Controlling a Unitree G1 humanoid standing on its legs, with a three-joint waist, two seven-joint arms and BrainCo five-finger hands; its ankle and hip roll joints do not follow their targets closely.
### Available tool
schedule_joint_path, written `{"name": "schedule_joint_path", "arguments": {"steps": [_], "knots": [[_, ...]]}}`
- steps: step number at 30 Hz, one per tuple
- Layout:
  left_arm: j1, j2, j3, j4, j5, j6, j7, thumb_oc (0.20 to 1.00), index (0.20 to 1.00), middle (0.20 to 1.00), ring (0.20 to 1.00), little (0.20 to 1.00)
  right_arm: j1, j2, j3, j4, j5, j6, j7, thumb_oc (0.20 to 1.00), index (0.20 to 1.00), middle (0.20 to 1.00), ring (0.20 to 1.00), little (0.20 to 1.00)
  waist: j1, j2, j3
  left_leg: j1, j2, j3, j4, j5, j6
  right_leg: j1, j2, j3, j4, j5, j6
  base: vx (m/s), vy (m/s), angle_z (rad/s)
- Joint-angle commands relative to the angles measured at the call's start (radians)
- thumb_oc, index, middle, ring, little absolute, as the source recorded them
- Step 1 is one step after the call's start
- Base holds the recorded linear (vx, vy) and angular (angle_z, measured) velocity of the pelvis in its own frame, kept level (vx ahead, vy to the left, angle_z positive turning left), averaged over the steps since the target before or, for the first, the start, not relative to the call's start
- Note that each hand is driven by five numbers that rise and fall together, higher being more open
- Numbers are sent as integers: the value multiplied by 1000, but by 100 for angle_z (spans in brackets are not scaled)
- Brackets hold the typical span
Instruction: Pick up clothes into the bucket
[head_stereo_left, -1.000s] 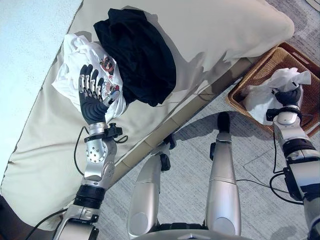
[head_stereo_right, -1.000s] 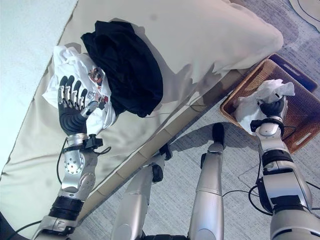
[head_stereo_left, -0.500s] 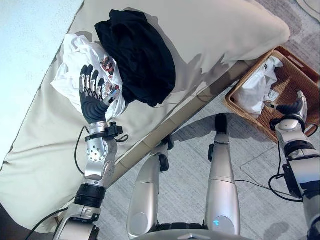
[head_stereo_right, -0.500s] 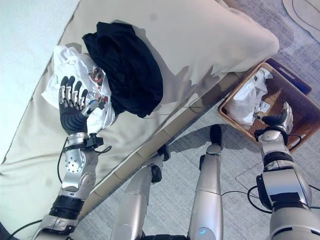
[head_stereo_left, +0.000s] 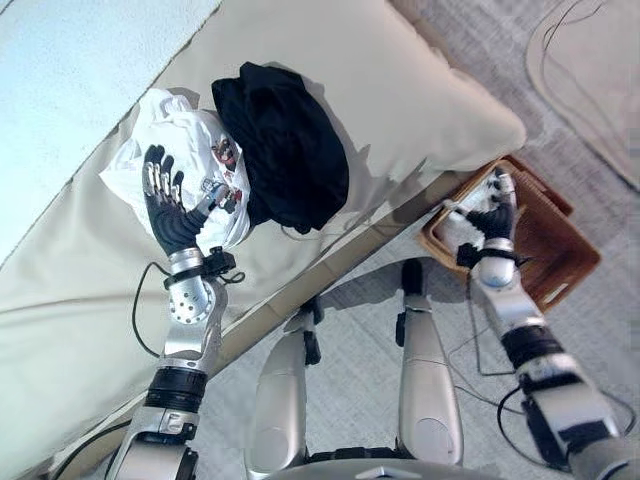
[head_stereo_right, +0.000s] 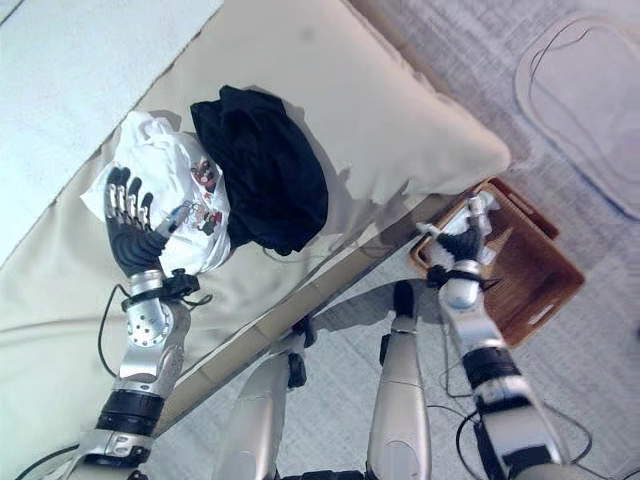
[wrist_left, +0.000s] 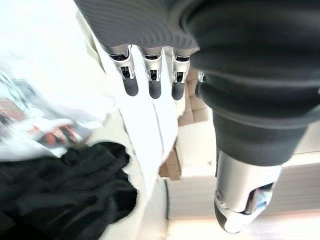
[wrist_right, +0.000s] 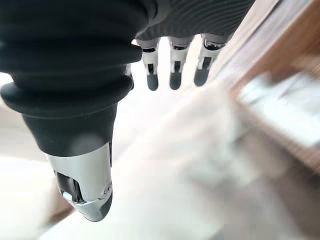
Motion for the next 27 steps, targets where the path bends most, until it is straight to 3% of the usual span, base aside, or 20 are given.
{"name": "schedule_joint_path", "arguments": {"steps": [1, 3, 5, 6, 10, 17, 27], "knots": [[-47, 63, 25, 28, 122, 6, 76, 1000, 1000, 1000, 1000, 1000, -10, -13, 8, -52, -29, -99, 53, 1000, 1000, 1000, 1000, 1000, 25, -36, -6, 0, -29, -27, 63, -61, -9, 62, -44, -83, -115, 118, 26, 48, -33, 20], [-77, 86, 3, 89, 199, 49, 108, 1000, 1000, 1000, 1000, 1000, -9, 6, 60, -121, -22, -115, 84, 1000, 1000, 1000, 1000, 1000, 38, -48, -4, 11, -25, -47, 60, -57, -13, 89, -41, -104, -119, 110, 26, 31, -33, 26], [-78, 86, 3, 90, 200, 49, 108, 1000, 1000, 1000, 1000, 1000, -10, 7, 59, -122, -22, -115, 84, 1000, 1000, 1000, 1000, 1000, 36, -49, -6, 8, -28, -48, 54, -49, -12, 87, -44, -106, -124, 116, 26, 2, -27, 21], [-122, 123, -26, 142, 281, 92, 126, 1000, 1000, 1000, 1000, 1000, -31, 10, 106, -155, -30, -121, 101, 1000, 1000, 1000, 1000, 1000, 50, -57, 0, 2, -22, -67, 67, -50, -14, 94, -41, -122, -111, 101, 22, 4, -64, 19], [-197, 176, -57, 202, 366, 145, 144, 1000, 1000, 1000, 1000, 1000, -79, 20, 157, -195, -32, -127, 116, 1000, 1000, 1000, 1000, 1000, 67, -67, 11, -24, -26, -89, 81, -44, -18, 88, -41, -149, -96, 89, 19, -30, -49, 34], [-462, 322, -141, 378, 463, 261, 214, 1000, 1000, 1000, 1000, 1000, -231, 47, 224, -250, -36, -123, 84, 1000, 1000, 1000, 1000, 1000, 102, -99, 60, -168, -31, -136, 139, -37, -19, -6, -42, -185, -49, 76, 18, -60, -22, 22], [-634, 431, -229, 418, 493, 287, 213, 1000, 1000, 1000, 1000, 1000, -226, 57, 255, -254, -19, -130, 86, 1000, 1000, 1000, 1000, 1000, 91, -116, 60, -345, -44, -170, 206, -44, -13, -149, -41, -197, 5, 62, 14, -29, -7, 14]]}}
